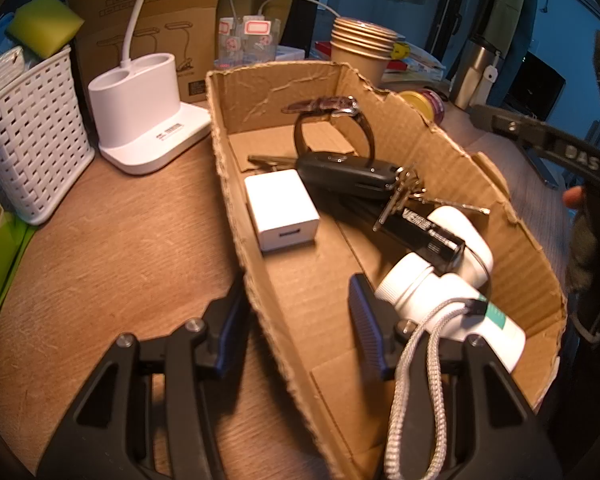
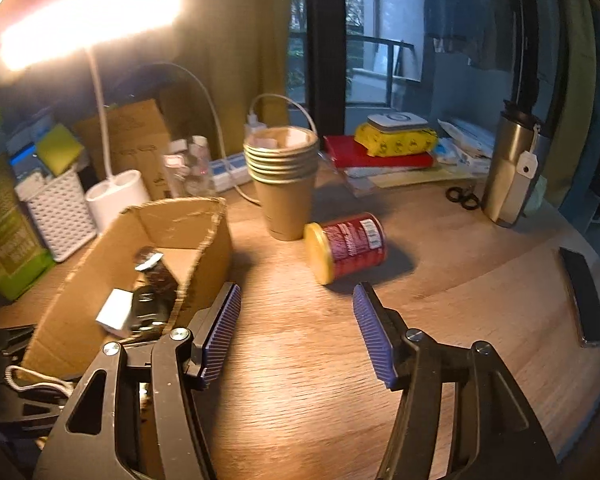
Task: Organize rigid objects
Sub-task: 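Move the right gripper to the red GAMBOL can and grasp it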
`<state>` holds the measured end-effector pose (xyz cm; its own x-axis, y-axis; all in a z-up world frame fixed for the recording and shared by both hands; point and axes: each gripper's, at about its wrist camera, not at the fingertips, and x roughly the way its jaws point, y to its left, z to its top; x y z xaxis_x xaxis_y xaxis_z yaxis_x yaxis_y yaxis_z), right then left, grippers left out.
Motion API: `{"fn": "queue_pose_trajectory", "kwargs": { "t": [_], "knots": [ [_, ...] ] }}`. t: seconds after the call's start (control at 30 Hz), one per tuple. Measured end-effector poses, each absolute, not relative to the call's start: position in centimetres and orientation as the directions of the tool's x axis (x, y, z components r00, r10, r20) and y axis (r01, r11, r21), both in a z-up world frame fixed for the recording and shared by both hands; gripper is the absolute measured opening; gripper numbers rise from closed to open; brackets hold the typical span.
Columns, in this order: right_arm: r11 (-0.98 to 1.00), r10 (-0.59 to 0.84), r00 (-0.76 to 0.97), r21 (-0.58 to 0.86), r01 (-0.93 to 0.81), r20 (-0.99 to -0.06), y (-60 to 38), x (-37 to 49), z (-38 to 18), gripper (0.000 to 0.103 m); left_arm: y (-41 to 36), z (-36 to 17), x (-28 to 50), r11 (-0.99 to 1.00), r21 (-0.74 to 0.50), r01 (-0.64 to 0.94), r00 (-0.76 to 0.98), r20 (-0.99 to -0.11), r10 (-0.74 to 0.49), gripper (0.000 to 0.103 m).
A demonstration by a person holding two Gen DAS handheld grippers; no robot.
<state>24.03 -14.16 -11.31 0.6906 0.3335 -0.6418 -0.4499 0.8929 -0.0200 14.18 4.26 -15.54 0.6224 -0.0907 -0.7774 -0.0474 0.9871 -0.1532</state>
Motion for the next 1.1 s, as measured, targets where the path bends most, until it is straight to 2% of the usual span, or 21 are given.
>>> {"fn": "queue_pose_trajectory", "kwargs": {
  "t": [0.13,0.33,0.77,1.1],
  "knots": [
    [0.895,0.329,0.682,-0.014,-0.446,-0.653,-14.9,25.3,-11.8,0.068,4.3,-15.5,14.2,0.987,-0.153,-0.048,0.623,-0.777,-0.091,0.052],
    [0.893,0.316,0.683,-0.037,-0.448,-0.659,-15.7,26.6,-11.9,0.072,4.3,-15.5,14.2,0.987,-0.153,-0.048,0.622,-0.777,-0.091,0.052],
    [0.876,0.285,0.683,-0.107,-0.471,-0.673,-15.4,29.3,-12.2,0.072,4.3,-15.5,14.2,0.987,-0.153,-0.048,0.623,-0.777,-0.091,0.052],
    [0.865,0.294,0.668,-0.106,-0.490,-0.684,-15.4,31.6,-13.1,0.072,4.3,-15.5,14.2,0.987,-0.153,-0.048,0.623,-0.777,-0.091,0.052]
  ]
}}
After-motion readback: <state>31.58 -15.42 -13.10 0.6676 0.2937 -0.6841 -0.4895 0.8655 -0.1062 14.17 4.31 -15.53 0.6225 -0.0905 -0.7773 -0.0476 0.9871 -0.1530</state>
